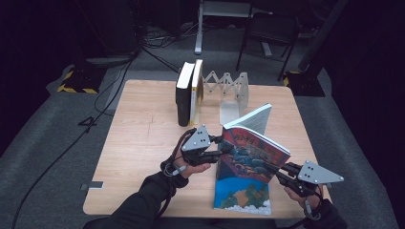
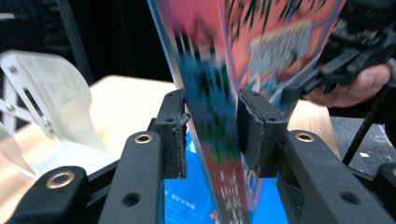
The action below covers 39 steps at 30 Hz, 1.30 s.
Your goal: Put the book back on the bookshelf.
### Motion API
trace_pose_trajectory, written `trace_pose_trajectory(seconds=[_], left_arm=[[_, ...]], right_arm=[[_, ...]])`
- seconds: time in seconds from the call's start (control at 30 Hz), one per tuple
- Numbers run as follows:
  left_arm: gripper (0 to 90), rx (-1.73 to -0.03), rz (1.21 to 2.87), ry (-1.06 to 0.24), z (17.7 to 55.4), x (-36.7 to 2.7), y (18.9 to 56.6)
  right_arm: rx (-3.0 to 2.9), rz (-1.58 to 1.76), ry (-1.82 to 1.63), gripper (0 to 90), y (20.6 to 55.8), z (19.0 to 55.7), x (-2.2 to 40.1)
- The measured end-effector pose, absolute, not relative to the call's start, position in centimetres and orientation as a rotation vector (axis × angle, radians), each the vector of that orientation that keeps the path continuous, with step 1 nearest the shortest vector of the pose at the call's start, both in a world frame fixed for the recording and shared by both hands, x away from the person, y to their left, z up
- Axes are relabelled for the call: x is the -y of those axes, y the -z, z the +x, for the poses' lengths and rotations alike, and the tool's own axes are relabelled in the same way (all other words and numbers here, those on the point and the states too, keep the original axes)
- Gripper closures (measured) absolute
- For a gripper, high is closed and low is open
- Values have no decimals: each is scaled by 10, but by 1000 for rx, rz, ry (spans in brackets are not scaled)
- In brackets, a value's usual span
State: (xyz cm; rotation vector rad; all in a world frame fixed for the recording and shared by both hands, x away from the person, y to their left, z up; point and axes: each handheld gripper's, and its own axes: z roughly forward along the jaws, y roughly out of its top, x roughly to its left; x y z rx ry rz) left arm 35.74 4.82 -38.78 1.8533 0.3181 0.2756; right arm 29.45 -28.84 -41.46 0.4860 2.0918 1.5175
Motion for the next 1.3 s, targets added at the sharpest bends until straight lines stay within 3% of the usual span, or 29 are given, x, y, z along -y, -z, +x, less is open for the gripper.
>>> trace_pose_trajectory(seconds=[0.37, 0.57, 0.77, 0.97, 1.0, 1.03, 1.07, 1.3], left_arm=[[536, -328, 1947, -341, 345, -29, 423], [556, -336, 1960, -368, 341, -25, 433], [669, -331, 1948, -342, 340, -27, 435], [721, -241, 1965, -273, 337, -29, 434], [732, -230, 1973, -270, 335, -29, 433], [732, -224, 1979, -271, 334, -29, 432], [738, -219, 1986, -272, 332, -28, 432], [740, -217, 2008, -283, 325, -32, 430]], right_arm=[[-2076, 446, -1498, 833, 416, 289, 288], [-2062, 460, -1506, 825, 417, 289, 290], [-2021, 494, -1517, 775, 414, 288, 297], [-1983, 621, -1526, 585, 414, 296, 303], [-1969, 630, -1512, 508, 412, 296, 302], [-1969, 630, -1512, 508, 412, 296, 302], [-1968, 645, -1482, 442, 412, 297, 301], [-2031, 658, -1485, 376, 416, 306, 297]])
